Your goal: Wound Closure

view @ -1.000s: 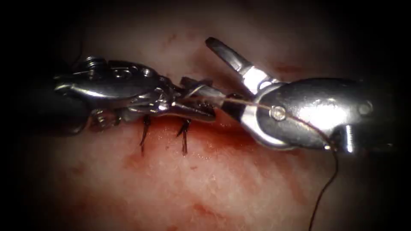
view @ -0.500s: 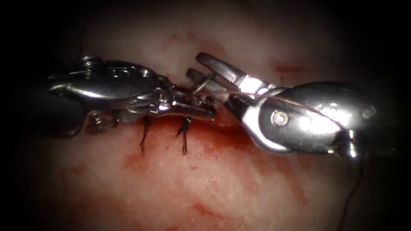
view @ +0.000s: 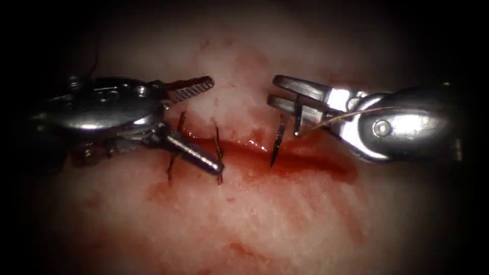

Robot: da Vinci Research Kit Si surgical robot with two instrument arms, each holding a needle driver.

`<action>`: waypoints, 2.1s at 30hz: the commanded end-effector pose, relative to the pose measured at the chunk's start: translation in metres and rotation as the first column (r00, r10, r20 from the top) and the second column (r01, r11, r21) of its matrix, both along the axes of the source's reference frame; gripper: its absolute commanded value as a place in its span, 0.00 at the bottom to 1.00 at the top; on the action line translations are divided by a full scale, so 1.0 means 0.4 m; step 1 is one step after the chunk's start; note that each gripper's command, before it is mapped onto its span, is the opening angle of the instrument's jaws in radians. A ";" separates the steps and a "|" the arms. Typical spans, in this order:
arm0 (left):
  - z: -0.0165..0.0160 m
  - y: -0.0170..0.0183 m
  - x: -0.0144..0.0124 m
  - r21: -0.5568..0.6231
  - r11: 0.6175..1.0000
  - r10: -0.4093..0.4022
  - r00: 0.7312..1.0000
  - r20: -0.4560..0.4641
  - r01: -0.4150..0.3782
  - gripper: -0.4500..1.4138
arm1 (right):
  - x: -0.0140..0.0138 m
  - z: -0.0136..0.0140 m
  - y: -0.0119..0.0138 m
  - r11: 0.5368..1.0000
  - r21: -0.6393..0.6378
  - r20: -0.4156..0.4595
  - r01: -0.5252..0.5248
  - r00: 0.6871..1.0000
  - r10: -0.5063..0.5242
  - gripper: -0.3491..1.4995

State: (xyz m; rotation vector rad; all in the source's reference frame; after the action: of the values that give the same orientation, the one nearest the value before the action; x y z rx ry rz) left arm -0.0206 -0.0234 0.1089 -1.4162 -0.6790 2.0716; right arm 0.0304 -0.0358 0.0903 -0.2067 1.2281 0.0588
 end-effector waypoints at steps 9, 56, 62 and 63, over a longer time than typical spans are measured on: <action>0.0134 -0.0114 -0.0079 -0.054 0.997 0.039 0.992 -0.121 -0.045 0.76 | 0.0002 0.0076 0.0049 0.998 -0.058 -0.018 -0.020 1.000 0.019 0.00; 0.0280 -0.0241 -0.0170 -0.044 0.988 0.139 0.982 -0.128 -0.145 0.63 | 0.0086 0.0207 -0.0018 0.963 -0.268 -0.010 -0.029 1.000 0.027 0.00; 0.0283 -0.0240 -0.0166 -0.044 0.988 0.140 0.982 -0.127 -0.147 0.62 | 0.0090 0.0205 -0.0020 0.963 -0.269 -0.012 -0.031 1.000 0.029 0.00; 0.0283 -0.0240 -0.0166 -0.044 0.988 0.140 0.982 -0.126 -0.147 0.62 | 0.0090 0.0206 -0.0020 0.963 -0.269 -0.012 -0.031 1.000 0.029 0.00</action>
State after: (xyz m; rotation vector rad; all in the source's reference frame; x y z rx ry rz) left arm -0.0267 -0.0327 0.1197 -1.2877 -0.6971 2.2837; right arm 0.0333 -0.0366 0.0982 -0.4611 1.2388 -0.0819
